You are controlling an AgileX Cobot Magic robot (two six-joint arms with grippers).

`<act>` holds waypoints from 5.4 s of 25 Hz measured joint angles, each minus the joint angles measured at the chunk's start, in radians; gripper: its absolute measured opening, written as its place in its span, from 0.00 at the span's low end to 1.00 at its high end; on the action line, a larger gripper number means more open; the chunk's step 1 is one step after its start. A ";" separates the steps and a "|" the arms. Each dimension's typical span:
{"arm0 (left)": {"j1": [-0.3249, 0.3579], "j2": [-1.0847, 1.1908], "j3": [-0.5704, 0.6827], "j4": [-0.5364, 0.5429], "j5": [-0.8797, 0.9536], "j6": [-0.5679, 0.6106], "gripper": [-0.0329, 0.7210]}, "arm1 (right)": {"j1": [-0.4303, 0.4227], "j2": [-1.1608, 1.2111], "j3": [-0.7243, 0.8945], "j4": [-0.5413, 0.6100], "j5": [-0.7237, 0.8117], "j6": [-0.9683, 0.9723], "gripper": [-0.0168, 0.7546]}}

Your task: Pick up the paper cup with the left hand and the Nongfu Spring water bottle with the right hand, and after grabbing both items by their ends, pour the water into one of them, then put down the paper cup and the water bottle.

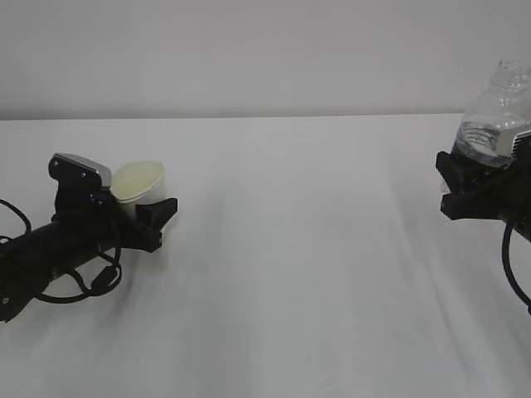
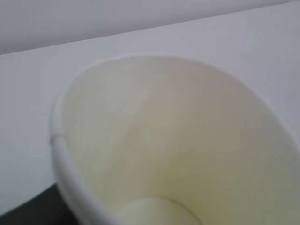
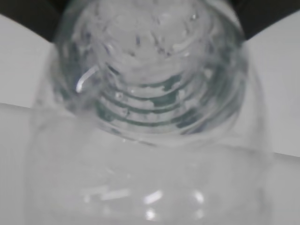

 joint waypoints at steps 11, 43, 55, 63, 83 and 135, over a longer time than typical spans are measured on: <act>0.000 -0.024 0.000 0.279 0.002 -0.108 0.64 | 0.000 0.000 0.000 0.000 0.000 0.000 0.58; -0.348 -0.024 -0.135 0.435 0.002 -0.241 0.64 | 0.000 -0.129 0.189 0.000 0.018 0.000 0.58; -0.409 -0.024 -0.183 0.549 0.002 -0.265 0.64 | 0.000 -0.226 0.234 0.000 0.033 0.000 0.58; -0.415 -0.024 -0.240 0.575 0.033 -0.305 0.64 | 0.000 -0.341 0.249 0.000 0.178 0.000 0.58; -0.415 -0.024 -0.270 0.626 0.097 -0.349 0.64 | 0.000 -0.392 0.230 -0.010 0.277 -0.152 0.58; -0.532 -0.024 -0.273 0.539 0.125 -0.370 0.64 | 0.000 -0.392 0.228 -0.030 0.279 -0.806 0.58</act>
